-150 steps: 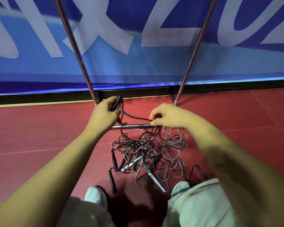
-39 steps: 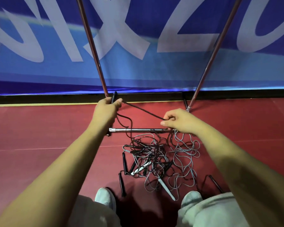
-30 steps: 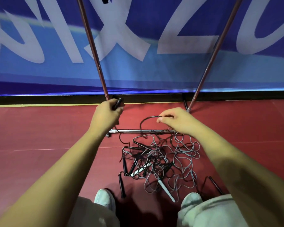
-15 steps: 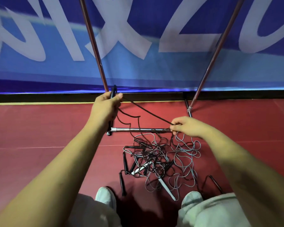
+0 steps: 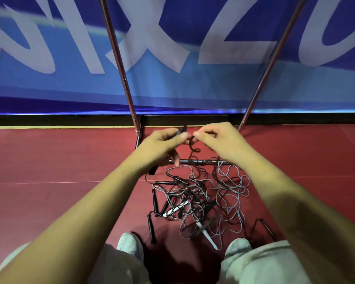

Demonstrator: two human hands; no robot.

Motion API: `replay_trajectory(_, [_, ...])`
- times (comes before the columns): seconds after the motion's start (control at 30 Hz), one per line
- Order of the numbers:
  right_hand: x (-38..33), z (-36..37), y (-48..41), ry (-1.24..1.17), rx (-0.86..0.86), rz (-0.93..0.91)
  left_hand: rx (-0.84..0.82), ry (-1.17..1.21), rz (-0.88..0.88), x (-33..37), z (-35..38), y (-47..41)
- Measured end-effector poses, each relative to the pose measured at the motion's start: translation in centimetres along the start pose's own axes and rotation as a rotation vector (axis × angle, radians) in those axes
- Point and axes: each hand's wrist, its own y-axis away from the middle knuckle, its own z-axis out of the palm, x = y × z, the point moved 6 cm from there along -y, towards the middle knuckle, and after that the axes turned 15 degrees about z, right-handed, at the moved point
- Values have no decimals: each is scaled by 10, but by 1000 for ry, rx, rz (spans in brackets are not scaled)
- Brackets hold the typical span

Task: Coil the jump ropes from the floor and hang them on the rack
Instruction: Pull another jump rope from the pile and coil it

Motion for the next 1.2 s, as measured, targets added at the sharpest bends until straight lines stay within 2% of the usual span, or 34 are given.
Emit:
replay_trajectory(0.07, [5,3,-1,-24,-45,22,-64,-59,-5,-5,4,0])
replay_trajectory(0.13, [20,12,-4,13,-185,69,-13,-26,-4,-9,-1,-3])
replay_trajectory(0.23, [60,22,-5,329,-408,211,234,209,7,-4,-19,-8])
replay_trajectory(0.3, [91,20,-7,509,-483,306,432,377,11,-4,-43,-8])
replay_trajectory(0.33, [104,18,-9,528,-489,338,502,358,10,-7,-58,-8])
replay_trajectory(0.37, [111,14,-12,501,-463,356,538,218,7,-10,-71,-6])
replay_trajectory(0.47, [102,5,-19,329,-319,327,452,-701,-19,-17,-95,3])
replay_trajectory(0.5, [93,5,-19,278,-291,301,411,-861,-10,-16,-91,4])
replay_trajectory(0.53, [82,7,-19,245,-274,273,367,-870,4,-16,-83,4])
replay_trajectory(0.67, [38,26,-11,253,-269,105,141,-387,38,-11,-34,0])
replay_trajectory(0.77, [15,27,-9,125,-219,45,-46,-266,42,-4,0,6])
replay_trajectory(0.83, [11,22,-10,83,-183,30,-82,-269,11,-8,11,7])
replay_trajectory(0.93, [21,17,-9,40,-222,84,25,-89,-58,-12,7,2])
replay_trajectory(1.13, [62,22,-15,358,-352,210,378,378,-30,-11,-25,-3])
replay_trajectory(1.2, [77,23,-12,487,-401,263,478,463,-20,-11,-42,-3])
